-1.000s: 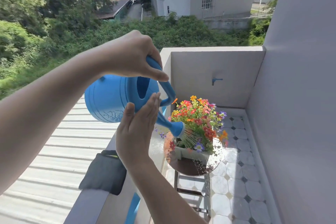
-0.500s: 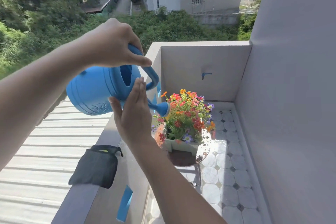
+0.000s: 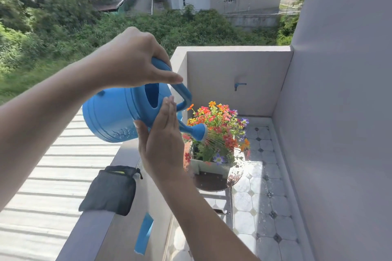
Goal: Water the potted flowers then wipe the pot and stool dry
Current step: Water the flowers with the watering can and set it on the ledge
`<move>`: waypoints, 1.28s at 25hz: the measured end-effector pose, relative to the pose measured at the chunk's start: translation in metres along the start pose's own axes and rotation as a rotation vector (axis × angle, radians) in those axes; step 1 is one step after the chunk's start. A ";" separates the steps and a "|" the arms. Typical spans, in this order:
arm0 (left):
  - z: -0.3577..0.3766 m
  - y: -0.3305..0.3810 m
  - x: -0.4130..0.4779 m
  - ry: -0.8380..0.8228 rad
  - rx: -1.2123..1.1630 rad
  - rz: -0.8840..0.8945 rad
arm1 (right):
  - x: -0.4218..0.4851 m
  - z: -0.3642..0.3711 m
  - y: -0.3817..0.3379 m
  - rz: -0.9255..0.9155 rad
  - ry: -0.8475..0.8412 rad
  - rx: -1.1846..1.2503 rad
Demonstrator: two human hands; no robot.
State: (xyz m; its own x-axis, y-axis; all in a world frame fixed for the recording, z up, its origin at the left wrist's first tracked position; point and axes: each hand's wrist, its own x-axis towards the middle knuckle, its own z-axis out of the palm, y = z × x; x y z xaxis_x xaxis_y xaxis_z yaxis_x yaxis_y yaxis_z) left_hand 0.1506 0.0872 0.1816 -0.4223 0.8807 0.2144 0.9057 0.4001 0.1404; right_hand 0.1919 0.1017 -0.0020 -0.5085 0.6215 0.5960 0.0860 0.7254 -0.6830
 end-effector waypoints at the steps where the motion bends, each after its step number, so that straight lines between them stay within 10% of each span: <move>1: -0.002 0.001 0.001 0.013 0.009 0.002 | 0.004 0.000 0.000 -0.003 -0.004 0.015; 32: -0.007 0.024 0.030 -0.090 0.008 -0.062 | 0.010 -0.035 -0.001 0.153 -0.207 0.260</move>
State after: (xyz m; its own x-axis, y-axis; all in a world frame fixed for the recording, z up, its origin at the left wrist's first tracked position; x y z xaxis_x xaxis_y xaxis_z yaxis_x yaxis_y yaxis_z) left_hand 0.1593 0.1213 0.1977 -0.4725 0.8734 0.1180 0.8785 0.4559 0.1429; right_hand 0.2168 0.1171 0.0191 -0.6712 0.6246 0.3992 -0.0327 0.5131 -0.8577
